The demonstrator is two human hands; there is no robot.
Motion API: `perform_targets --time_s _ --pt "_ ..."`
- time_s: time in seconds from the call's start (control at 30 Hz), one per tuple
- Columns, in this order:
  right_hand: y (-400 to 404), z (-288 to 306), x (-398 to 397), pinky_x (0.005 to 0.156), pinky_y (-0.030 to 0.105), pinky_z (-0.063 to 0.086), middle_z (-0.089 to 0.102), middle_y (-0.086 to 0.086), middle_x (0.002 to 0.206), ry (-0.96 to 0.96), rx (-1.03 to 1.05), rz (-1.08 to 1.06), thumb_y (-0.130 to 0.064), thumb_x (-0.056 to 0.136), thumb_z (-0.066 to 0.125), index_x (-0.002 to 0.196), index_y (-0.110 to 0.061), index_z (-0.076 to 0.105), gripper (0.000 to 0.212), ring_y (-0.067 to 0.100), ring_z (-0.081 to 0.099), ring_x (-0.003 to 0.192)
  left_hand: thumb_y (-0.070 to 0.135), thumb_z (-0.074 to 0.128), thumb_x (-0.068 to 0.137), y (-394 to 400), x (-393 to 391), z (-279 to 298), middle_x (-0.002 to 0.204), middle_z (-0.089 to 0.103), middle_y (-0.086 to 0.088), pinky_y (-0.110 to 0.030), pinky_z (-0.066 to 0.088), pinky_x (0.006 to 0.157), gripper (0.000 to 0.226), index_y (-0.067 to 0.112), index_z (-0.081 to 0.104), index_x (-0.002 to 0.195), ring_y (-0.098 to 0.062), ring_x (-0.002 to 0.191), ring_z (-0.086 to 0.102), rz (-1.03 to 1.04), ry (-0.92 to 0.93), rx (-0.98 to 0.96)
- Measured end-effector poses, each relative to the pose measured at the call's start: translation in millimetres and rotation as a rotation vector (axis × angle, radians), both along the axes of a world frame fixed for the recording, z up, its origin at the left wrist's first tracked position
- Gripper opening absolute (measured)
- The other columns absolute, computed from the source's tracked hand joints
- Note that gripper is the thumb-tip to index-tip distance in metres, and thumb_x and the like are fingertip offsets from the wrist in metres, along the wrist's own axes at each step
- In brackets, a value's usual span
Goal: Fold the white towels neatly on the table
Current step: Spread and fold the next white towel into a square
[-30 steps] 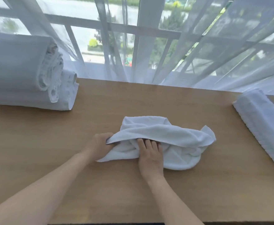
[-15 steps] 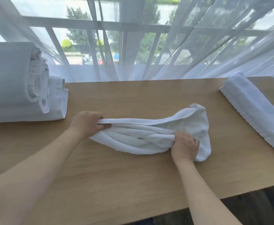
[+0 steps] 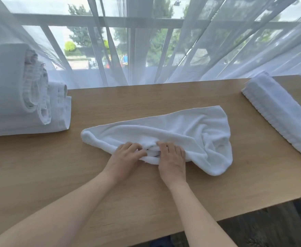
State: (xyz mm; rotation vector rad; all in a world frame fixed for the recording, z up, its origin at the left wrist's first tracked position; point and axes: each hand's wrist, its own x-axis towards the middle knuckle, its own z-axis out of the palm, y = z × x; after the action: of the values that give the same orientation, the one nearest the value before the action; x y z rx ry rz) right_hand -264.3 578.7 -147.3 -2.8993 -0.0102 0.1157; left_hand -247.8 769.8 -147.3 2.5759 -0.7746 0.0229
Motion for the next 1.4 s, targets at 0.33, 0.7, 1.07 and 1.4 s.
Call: perform_targets --time_s 0.33,0.7,1.07,1.4 --pt "-47.6 15.1 23.6 0.098 0.038 0.029 0.053 0.0 0.121 0.142 -0.193 -0.201 -0.007 0.088 0.042 0.132 -0.03 0.049 0.051 0.025 0.045 0.116 -0.013 0.076 0.07 99.7 -2.0 -2.4 0.136 0.06 -0.005 -0.047 0.053 0.084 0.05 0.022 0.059 0.102 -0.035 0.118 0.059 0.156 0.096 0.045" --pt "20.5 -20.0 -35.9 0.117 0.056 -0.018 -0.018 -0.003 0.166 0.315 -0.075 -0.024 -0.068 0.097 0.017 0.156 -0.04 -0.013 0.071 0.029 -0.025 0.15 0.071 0.026 0.093 19.4 -40.8 -30.9 0.167 -0.015 0.008 -0.038 -0.007 0.125 0.079 0.031 0.006 0.159 -0.011 0.152 -0.019 0.057 0.298 0.259" --pt "11.7 -9.1 -28.3 0.12 0.057 -0.009 -0.013 -0.003 0.167 0.341 -0.123 -0.105 -0.055 0.104 0.014 0.157 -0.037 -0.008 0.061 0.029 -0.014 0.153 0.061 0.067 0.082 79.0 -39.0 -23.3 0.162 0.02 -0.001 -0.044 0.018 0.119 0.089 0.026 0.025 0.152 -0.027 0.149 0.018 0.734 0.406 -0.084" --pt "76.7 -15.0 -54.7 0.113 0.058 -0.025 -0.028 -0.007 0.163 0.318 -0.077 0.106 -0.067 0.097 0.006 0.149 -0.046 -0.028 0.066 0.026 -0.034 0.146 0.028 0.084 0.079 55.8 -49.3 -0.3 0.104 0.077 0.0 -0.023 0.058 0.069 0.036 0.017 0.071 0.112 -0.018 0.098 0.074 0.787 1.098 -1.066"
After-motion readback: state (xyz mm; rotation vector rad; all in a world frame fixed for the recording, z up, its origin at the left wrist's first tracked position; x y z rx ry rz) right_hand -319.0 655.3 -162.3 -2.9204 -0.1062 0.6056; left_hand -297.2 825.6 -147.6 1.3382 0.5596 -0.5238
